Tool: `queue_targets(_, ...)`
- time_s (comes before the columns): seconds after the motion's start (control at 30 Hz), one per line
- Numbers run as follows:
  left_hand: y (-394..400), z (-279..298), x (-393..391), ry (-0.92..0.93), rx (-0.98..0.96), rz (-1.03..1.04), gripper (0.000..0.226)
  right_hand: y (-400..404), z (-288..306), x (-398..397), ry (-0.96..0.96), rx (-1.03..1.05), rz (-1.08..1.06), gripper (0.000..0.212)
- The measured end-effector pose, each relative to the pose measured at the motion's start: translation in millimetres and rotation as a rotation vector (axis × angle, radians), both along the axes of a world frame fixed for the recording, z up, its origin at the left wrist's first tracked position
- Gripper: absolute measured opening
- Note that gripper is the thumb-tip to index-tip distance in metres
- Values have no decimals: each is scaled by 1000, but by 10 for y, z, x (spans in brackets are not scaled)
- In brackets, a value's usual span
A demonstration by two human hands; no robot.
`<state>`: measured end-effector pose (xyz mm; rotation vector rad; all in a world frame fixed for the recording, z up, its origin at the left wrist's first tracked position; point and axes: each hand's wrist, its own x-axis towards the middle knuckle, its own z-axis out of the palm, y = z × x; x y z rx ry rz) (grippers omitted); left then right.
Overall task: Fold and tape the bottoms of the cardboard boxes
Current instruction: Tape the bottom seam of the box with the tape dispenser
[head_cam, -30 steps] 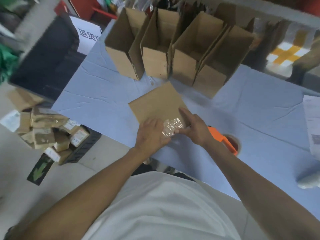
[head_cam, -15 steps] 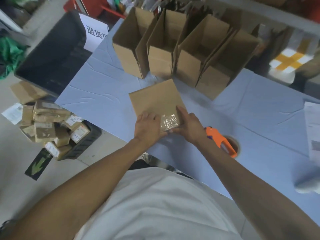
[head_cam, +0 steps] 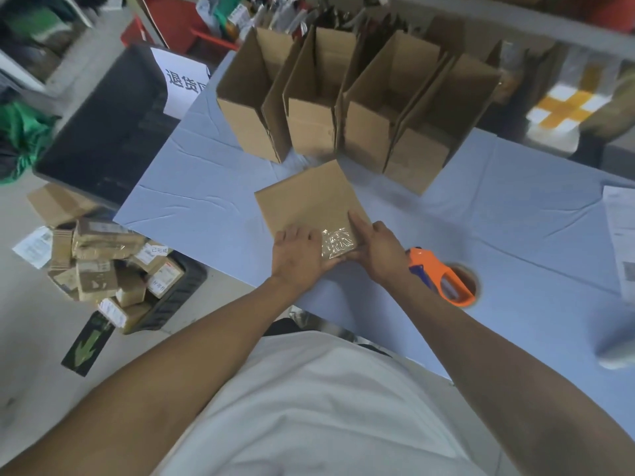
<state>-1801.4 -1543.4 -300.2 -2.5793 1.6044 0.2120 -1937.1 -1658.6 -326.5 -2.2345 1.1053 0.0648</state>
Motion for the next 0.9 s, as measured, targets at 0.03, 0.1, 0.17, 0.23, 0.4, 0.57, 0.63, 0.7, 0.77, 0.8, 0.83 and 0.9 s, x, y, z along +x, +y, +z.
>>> queue_targets(0.03, -6, -4, -6, -13, -8, 6, 79, -25, -6, 1, 10, 3, 11, 84)
queue_targets(0.1, -13, -8, 2, -8, 21, -1, 75, -58, 3, -5, 31, 8, 30, 81)
queue_targets(0.17, -20, -9, 42, 16, 54, -34, 69, -63, 11, -23, 16, 27, 41, 79)
queue_targets(0.23, -37, 26, 77, 77, 72, -52, 70, -45, 14, -52, -42, 54, 35, 78)
queue_targets(0.4, -229, 191, 368, 196, -26, -26, 62, 88, 81, -127, -62, 7, -124, 71)
queue_targets(0.57, -548, 238, 824, 259, 38, 68, 106, 305, 198, -67, -41, 61, -240, 78)
queue_targets(0.63, -609, 235, 860, 208, 116, 56, 115, 355, 197, 8, -90, 179, -271, 88)
queue_targets(0.7, -587, 225, 872, 211, 145, 111, 115, 369, 187, 95, -158, 268, -326, 99)
queue_targets(0.77, -489, 172, 923, 367, 127, 228, 105, 330, 178, 173, -225, 316, -432, 110)
queue_targets(0.8, -409, 148, 956, 481, 87, 281, 95, 300, 170, 201, -257, 322, -485, 112)
queue_targets(0.83, -310, 141, 987, 602, 26, 335, 85, 261, 163, 228, -272, 318, -517, 110)
queue_targets(0.9, -62, 146, 1044, 825, -125, 488, 66, 214, 179, 312, -269, 310, -477, 91)
